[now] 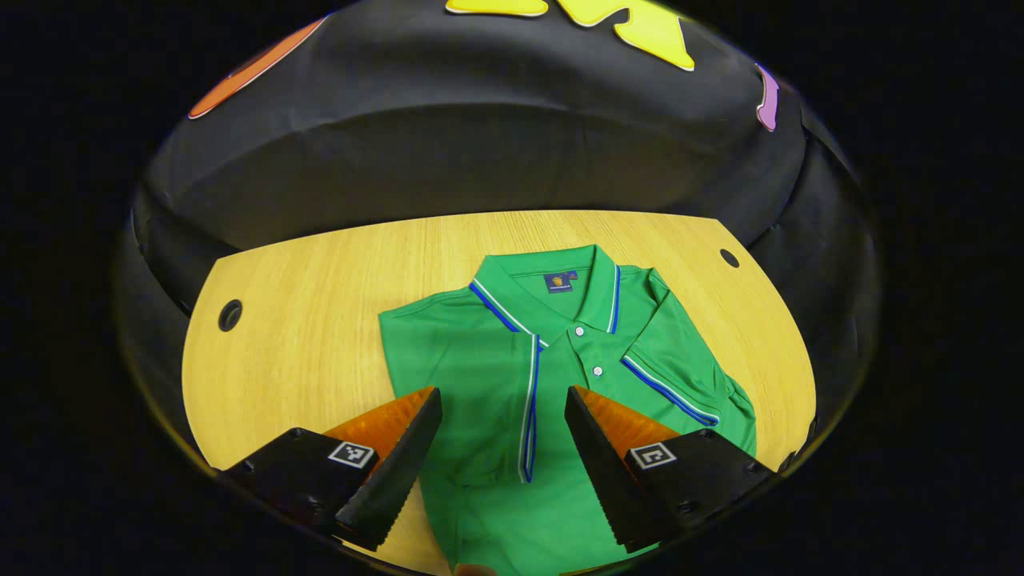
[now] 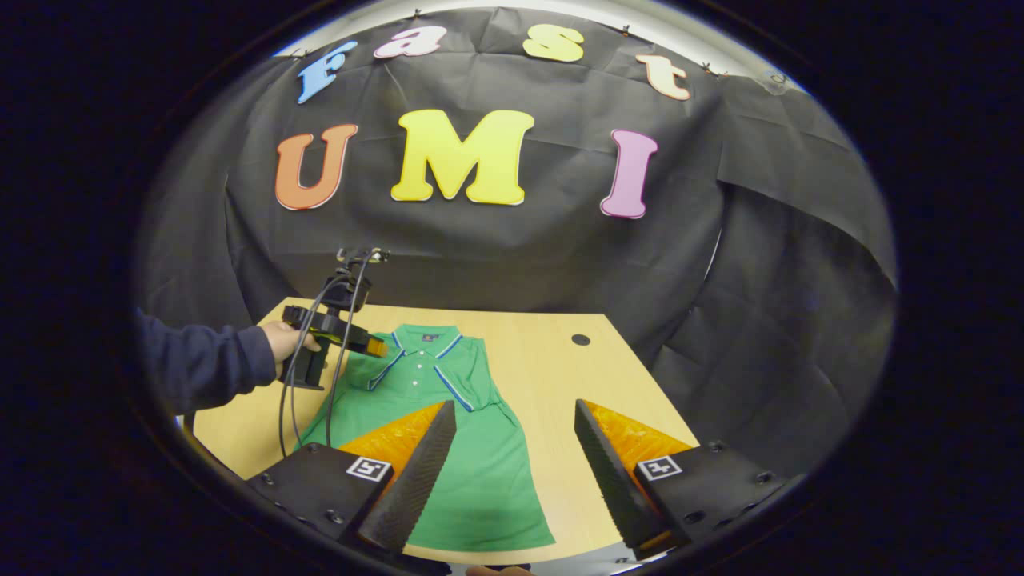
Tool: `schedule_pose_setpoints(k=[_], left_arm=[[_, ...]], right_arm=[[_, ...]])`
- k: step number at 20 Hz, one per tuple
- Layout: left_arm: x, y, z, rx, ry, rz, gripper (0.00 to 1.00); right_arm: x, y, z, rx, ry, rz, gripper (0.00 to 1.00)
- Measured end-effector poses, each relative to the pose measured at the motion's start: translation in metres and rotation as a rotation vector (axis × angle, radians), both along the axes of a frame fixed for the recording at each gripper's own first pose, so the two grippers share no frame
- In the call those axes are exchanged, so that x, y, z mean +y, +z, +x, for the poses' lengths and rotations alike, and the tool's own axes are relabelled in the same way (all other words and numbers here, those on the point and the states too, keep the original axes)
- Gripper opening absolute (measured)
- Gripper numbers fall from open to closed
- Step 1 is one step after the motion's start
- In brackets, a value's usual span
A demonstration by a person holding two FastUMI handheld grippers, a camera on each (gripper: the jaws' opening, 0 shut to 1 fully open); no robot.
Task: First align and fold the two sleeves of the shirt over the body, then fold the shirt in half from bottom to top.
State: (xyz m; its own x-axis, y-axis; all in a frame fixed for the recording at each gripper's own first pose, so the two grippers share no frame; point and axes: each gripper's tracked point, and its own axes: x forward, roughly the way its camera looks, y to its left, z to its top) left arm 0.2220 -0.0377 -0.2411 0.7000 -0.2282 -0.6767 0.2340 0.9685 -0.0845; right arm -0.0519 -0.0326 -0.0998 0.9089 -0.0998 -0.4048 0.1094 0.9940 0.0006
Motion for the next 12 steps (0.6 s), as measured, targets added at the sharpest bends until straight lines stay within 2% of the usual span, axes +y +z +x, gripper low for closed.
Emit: schedule_pose_setpoints(k=[4, 6, 8, 12], left_arm=[[0.013, 0.029, -0.029, -0.046, 0.019, -0.042, 1.0], [0.025, 0.03, -0.05, -0.05, 0.015, -0.017, 1.0], [0.038, 0.02, -0.077, -0.027, 0.023, 0.007, 1.0], [0.061, -0.019, -0.138, 0.078, 0.061, 0.032, 1.0]], right_arm=[[0.0, -0.024, 0.01, 0.057, 0.019, 0.049, 0.94], [-0.003, -0.038, 0.016, 0.081, 0.017, 0.072, 0.97], [-0.007, -0.057, 0.02, 0.118, 0.018, 0.082, 0.94], [-0.013, -0.099, 0.025, 0.209, 0.029, 0.083, 0.94]])
